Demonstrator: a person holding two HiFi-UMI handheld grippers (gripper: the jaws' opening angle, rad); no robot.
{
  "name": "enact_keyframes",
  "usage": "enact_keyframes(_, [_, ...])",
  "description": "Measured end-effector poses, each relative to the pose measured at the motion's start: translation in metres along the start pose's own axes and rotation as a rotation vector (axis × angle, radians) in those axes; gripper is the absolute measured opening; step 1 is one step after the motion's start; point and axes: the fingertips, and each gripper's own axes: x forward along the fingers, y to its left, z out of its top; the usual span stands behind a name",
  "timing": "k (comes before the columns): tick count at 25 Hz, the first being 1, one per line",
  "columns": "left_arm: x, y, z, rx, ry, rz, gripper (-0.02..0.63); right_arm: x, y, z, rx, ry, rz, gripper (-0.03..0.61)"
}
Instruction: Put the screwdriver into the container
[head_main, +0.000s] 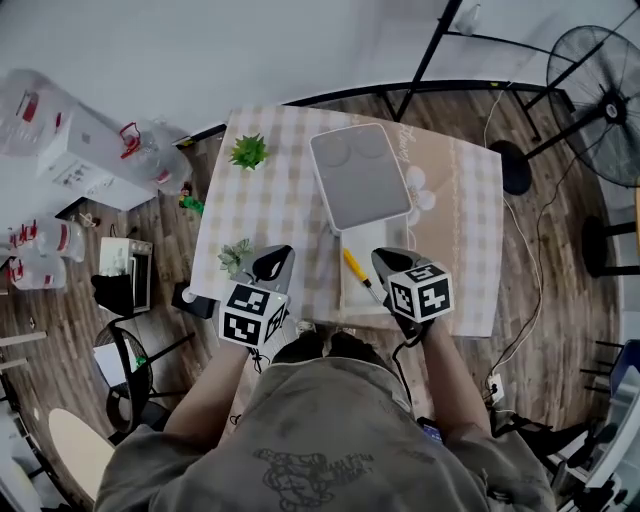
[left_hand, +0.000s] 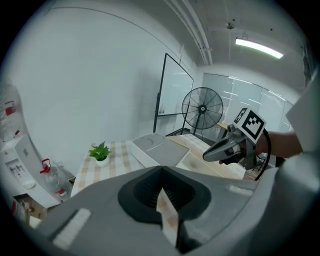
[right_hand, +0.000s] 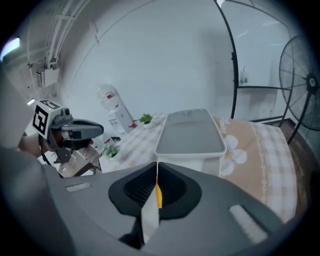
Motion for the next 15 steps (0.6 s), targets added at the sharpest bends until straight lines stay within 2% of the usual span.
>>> enact_keyframes(8, [-0.037,-0.011,0.074,0.077,-0.159,-0.01,0.001,-0.09,0.031,0.088,-0.056,-0.326,0.013,0.029])
enact_keyframes(15, [-0.08,-0.033,0.13,0.147,-0.286,-0.037,0.001,-0.165,0.068,0.129,-0.134,-0.508,0.014,0.028])
